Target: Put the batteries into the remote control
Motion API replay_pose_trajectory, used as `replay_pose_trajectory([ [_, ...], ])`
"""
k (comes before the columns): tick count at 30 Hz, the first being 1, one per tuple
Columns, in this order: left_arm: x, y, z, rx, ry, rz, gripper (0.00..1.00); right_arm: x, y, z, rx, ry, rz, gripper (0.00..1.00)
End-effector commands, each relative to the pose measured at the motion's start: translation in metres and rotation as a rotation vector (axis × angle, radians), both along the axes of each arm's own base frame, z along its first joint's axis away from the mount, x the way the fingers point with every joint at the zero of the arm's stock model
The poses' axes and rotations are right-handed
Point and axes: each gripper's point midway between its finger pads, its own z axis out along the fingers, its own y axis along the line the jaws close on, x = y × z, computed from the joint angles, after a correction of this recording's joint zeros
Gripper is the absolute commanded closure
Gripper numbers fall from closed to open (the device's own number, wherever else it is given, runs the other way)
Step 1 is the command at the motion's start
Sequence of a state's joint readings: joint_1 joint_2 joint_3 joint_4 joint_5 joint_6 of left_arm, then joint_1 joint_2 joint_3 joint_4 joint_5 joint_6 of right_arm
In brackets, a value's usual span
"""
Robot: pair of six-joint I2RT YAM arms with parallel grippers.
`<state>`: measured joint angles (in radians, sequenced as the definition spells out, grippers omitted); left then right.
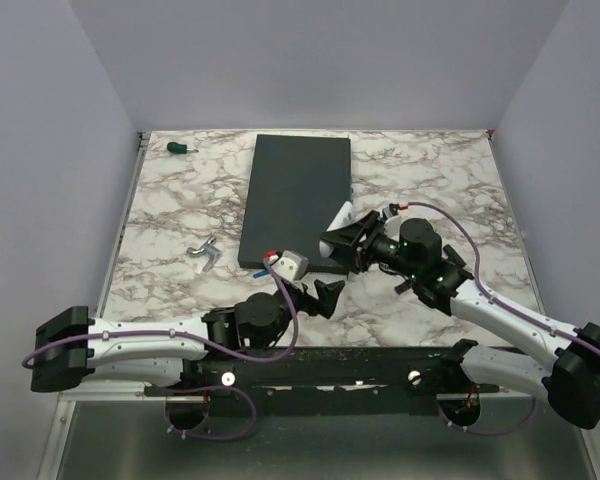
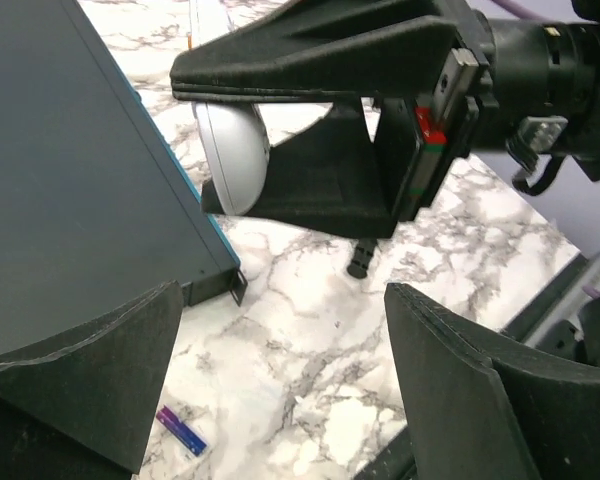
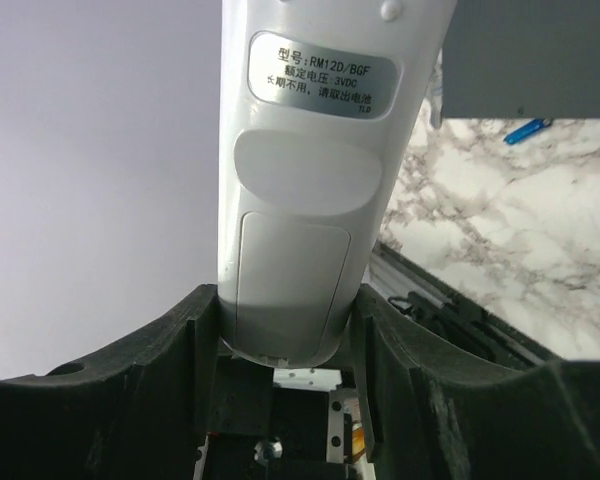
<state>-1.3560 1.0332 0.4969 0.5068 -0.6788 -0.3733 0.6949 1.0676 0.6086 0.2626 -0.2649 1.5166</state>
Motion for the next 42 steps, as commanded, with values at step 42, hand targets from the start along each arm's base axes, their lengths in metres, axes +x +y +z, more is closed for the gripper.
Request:
replay_pose_trajectory([
  [42, 0.02, 0.055, 0.045, -0.315, 0.589, -0.164, 0.24, -0.057, 0.027, -0.026, -0.767, -0.815, 0.588, 0.99],
])
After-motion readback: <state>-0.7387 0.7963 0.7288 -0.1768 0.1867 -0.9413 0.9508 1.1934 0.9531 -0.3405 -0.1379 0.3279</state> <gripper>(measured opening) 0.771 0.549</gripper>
